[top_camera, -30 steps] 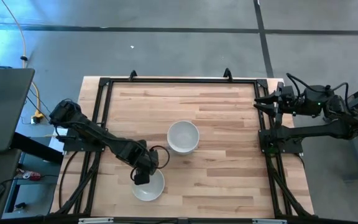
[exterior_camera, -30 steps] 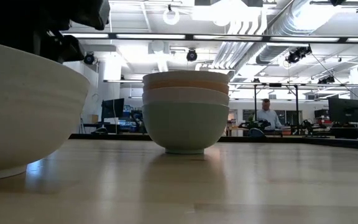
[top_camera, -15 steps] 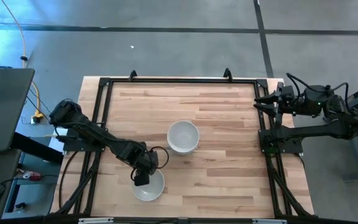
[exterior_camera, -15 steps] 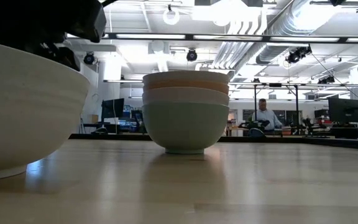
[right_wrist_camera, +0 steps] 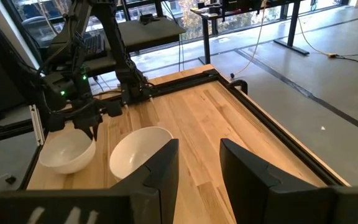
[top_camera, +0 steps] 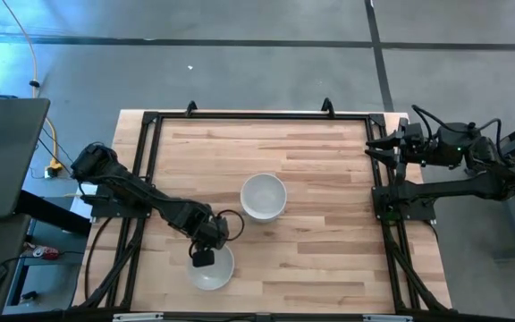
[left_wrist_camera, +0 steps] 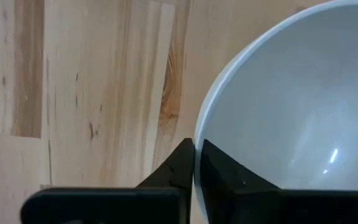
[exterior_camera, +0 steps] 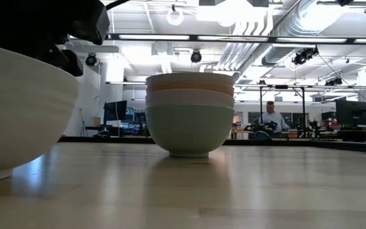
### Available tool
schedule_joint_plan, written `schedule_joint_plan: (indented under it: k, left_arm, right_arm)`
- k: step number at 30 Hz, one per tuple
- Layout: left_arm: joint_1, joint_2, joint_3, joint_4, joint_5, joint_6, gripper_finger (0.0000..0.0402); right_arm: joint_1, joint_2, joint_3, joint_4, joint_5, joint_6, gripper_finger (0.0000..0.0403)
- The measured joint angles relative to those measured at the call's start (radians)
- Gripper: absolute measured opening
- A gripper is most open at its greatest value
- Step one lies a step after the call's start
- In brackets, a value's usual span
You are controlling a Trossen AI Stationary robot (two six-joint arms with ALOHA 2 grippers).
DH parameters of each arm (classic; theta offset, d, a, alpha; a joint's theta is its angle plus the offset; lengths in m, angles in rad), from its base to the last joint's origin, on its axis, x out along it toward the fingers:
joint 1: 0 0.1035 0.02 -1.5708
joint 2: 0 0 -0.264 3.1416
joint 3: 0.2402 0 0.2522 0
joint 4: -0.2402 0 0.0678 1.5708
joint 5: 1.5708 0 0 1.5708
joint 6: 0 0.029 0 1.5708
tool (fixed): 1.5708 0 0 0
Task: Nest bowls inside each other
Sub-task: Stack the white bowl on the white bowl
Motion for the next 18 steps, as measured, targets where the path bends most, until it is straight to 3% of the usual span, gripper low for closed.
schedule_joint_plan:
  k: [10, 18]
  left_arm:
    - [0.052, -0.028, 0.004, -0.018, 0.078, 0.027, 0.0003]
    - [0.127, -0.072, 0.100, -0.146, 0.044, 0.104, 0.0001]
  right_arm:
    - [0.000, 0.000, 0.000, 0.000, 0.000, 0.000, 0.0110]
    - [0.000, 0.000, 0.000, 0.000, 0.001, -0.007, 0.0110]
